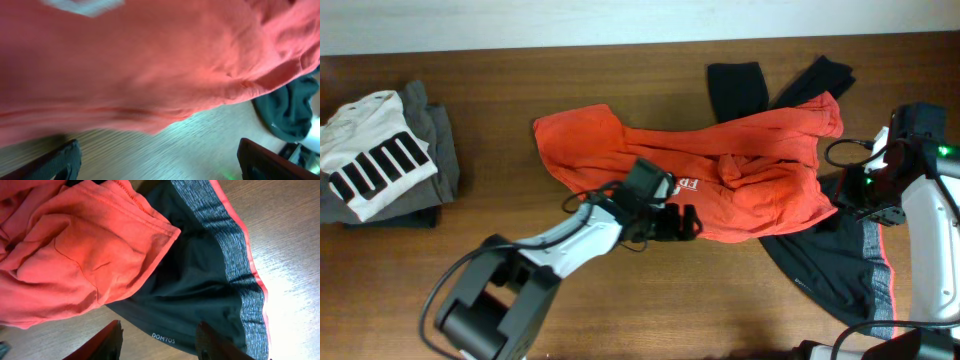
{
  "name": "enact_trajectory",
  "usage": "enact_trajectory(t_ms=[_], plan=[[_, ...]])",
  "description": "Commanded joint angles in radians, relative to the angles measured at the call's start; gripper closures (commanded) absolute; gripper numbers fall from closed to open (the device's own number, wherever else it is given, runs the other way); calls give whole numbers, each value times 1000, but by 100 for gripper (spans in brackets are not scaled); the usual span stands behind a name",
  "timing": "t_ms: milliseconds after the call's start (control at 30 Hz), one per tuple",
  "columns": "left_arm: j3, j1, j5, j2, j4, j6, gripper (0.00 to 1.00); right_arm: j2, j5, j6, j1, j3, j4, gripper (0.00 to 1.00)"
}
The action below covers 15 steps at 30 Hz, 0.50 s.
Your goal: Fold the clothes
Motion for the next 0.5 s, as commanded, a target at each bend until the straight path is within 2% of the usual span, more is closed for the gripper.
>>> enact_trajectory(t_ms=[0,33,67,100,133,300,333,467], plan=[[-3,-43,56,60,80,-28,1,2,-9,-5,-3,10,-2,48],[-3,-49,56,72,100,-28,2,2,-9,-5,-3,10,-2,48],[-3,-52,55,80,113,-28,8,2,-9,-5,-3,10,-2,49],[-3,-54,53,90,123,-28,22,2,-9,-5,-3,10,-2,48],[-3,-54,53,91,123,-28,30,2,-9,-5,-3,10,-2,48],[-3,-42,-26,92,122,-19,96,2,-9,-5,-3,10,-2,48],[-3,-34,-42,92,122,-13,100,2,-9,-5,-3,10,-2,48],[-3,26,-41,76,104,3,100,2,-9,-5,-3,10,-2,48]])
